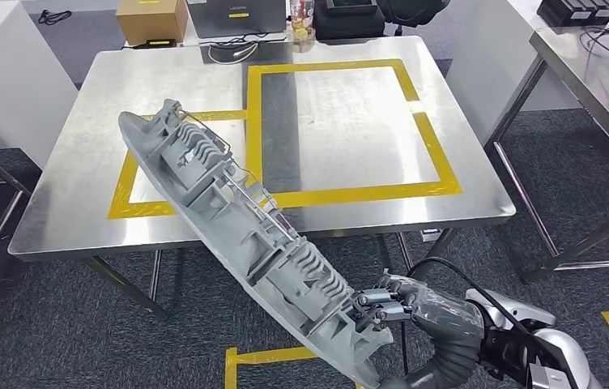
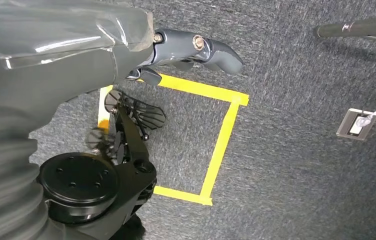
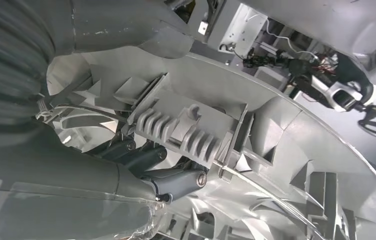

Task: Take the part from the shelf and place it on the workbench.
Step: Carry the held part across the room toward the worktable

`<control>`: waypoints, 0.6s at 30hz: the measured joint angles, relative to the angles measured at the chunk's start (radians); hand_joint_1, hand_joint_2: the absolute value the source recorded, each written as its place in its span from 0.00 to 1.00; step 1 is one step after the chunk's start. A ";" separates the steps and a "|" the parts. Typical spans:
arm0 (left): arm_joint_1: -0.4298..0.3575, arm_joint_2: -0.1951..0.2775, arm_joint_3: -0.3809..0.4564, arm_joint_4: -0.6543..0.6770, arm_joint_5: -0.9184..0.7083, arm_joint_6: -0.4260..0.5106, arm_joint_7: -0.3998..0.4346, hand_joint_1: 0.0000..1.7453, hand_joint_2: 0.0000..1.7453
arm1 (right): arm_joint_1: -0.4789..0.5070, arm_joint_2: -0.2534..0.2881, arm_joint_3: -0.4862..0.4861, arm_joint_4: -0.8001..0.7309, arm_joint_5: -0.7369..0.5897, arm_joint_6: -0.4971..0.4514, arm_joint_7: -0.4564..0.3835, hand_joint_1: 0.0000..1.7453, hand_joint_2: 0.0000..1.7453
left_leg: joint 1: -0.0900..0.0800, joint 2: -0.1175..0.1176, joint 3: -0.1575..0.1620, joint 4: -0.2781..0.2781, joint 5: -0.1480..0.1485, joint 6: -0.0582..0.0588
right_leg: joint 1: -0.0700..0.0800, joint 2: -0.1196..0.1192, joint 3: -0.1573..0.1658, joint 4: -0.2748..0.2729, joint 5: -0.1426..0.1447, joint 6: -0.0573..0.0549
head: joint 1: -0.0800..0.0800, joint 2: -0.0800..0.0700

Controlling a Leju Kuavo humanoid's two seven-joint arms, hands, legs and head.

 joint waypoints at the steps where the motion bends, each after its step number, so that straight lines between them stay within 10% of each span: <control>1: 0.000 0.000 0.002 0.001 0.000 -0.003 0.000 0.00 1.00 | 0.000 0.000 -0.001 0.000 -0.002 0.000 0.000 0.99 1.00 | 0.000 -0.004 -0.001 0.007 -0.005 -0.007 | -0.002 0.002 0.025 -0.057 0.024 0.001 | 0.000 0.000; 7: -0.001 0.001 0.012 0.006 -0.013 -0.024 -0.005 0.00 1.00 | 0.000 -0.001 -0.005 0.001 -0.009 -0.001 -0.005 0.99 1.00 | 0.002 0.005 -0.023 0.048 -0.036 -0.034 | -0.001 0.002 0.045 -0.099 0.040 -0.043 | -0.001 0.000; 12: -0.006 0.002 0.023 0.011 -0.035 -0.040 -0.019 0.00 1.00 | 0.001 -0.001 -0.004 0.001 -0.009 -0.003 -0.006 0.99 1.00 | 0.005 0.037 -0.155 0.312 -0.136 -0.043 | 0.008 -0.002 0.052 -0.099 0.034 -0.056 | -0.004 0.000; 16: -0.008 0.003 0.033 0.014 -0.054 -0.054 -0.027 0.00 1.00 | 0.000 -0.001 -0.005 0.001 -0.009 -0.005 -0.004 0.99 1.00 | -0.005 0.043 -0.051 0.091 -0.025 -0.010 | 0.022 -0.003 0.063 -0.101 0.029 -0.061 | -0.003 0.000; 18: -0.011 0.005 0.036 0.014 -0.058 -0.060 -0.029 0.00 1.00 | 0.000 -0.001 -0.006 0.001 -0.009 -0.006 -0.003 0.99 1.00 | -0.013 0.049 -0.024 0.030 -0.017 0.003 | 0.024 -0.004 0.063 -0.103 0.027 -0.058 | -0.003 0.000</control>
